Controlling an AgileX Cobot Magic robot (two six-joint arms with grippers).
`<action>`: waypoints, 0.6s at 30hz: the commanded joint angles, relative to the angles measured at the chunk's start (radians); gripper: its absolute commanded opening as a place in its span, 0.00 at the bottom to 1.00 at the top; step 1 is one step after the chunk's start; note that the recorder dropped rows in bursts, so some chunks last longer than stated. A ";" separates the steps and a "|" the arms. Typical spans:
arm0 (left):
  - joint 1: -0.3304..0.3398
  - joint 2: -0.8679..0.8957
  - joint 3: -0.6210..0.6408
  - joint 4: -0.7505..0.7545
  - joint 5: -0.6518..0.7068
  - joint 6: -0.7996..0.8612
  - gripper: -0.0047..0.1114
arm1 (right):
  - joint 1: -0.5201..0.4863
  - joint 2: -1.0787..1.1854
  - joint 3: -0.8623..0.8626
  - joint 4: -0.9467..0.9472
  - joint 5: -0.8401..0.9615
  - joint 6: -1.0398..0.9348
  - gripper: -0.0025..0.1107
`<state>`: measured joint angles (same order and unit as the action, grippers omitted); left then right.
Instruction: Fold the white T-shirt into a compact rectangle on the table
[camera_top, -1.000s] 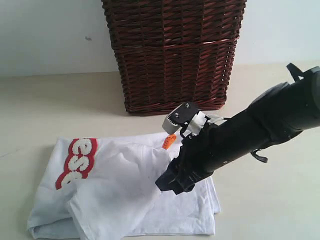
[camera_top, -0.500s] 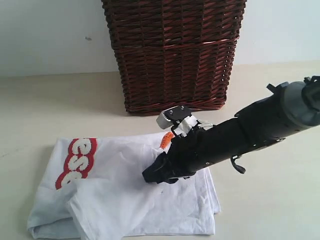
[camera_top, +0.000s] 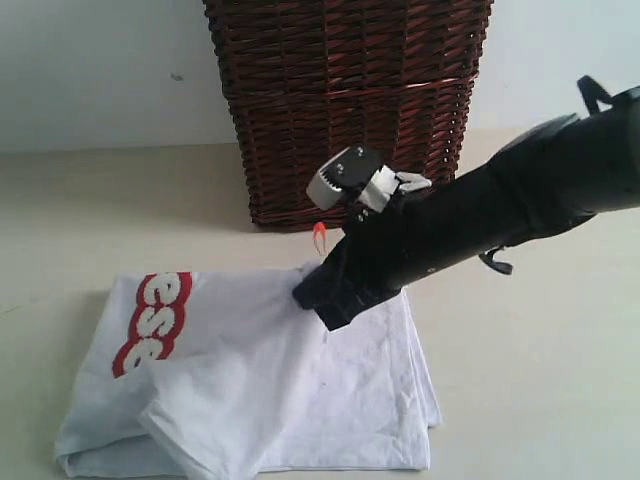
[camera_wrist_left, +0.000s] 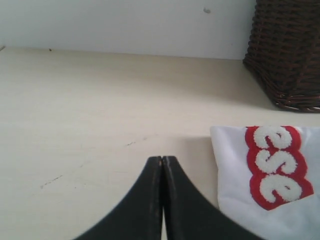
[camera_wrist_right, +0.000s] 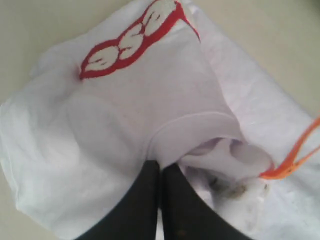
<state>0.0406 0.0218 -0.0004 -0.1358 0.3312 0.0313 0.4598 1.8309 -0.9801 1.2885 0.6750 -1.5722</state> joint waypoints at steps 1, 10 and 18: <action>-0.003 0.003 0.000 0.001 -0.005 0.002 0.04 | -0.006 -0.057 -0.005 -0.134 -0.018 0.074 0.02; -0.003 0.003 0.000 0.001 -0.005 0.002 0.04 | -0.006 0.001 -0.005 -0.882 -0.172 0.594 0.02; -0.003 0.003 0.000 0.001 -0.005 0.002 0.04 | -0.006 0.095 -0.005 -0.969 -0.268 0.731 0.22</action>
<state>0.0406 0.0218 -0.0004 -0.1358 0.3312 0.0329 0.4598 1.9083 -0.9817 0.3385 0.4507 -0.8634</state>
